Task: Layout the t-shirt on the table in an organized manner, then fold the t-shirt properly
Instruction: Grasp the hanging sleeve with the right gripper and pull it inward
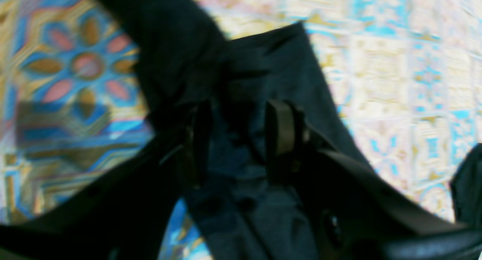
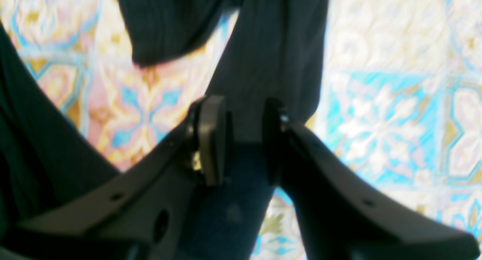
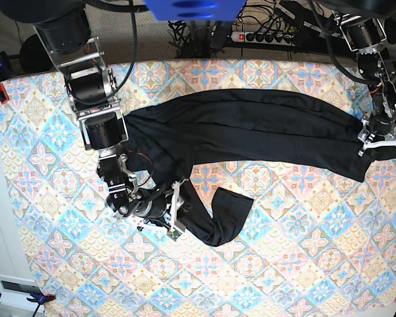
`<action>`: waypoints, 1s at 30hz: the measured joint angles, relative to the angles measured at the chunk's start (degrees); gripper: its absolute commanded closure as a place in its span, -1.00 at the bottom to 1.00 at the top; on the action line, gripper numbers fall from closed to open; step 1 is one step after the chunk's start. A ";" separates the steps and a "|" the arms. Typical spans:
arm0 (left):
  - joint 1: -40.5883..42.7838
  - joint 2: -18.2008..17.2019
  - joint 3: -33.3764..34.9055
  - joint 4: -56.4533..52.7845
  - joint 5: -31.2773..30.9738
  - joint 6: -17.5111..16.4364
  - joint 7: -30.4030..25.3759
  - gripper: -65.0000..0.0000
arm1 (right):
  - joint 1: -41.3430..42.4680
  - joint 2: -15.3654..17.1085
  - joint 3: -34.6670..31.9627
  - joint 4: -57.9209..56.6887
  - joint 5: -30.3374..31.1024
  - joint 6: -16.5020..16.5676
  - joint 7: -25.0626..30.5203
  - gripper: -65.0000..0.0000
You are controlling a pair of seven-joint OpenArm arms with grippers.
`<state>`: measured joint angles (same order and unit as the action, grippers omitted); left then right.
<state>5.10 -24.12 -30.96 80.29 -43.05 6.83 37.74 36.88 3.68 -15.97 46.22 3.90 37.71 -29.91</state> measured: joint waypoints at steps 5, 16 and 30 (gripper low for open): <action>0.17 0.02 0.00 0.07 -0.04 0.22 0.02 0.27 | -1.03 0.24 4.07 -1.68 -0.57 -3.50 0.50 0.36; 0.11 0.02 0.07 0.07 -0.07 0.00 0.02 0.27 | -0.68 0.15 5.20 -1.60 -0.50 -4.35 0.96 0.10; 0.11 0.00 0.04 0.07 -0.15 -0.02 0.24 0.27 | -3.65 0.31 5.22 -6.82 0.98 -4.44 7.34 0.11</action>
<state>5.21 -24.12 -30.92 80.36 -43.20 6.81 37.98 33.23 3.99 -10.74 39.40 4.89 33.28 -22.57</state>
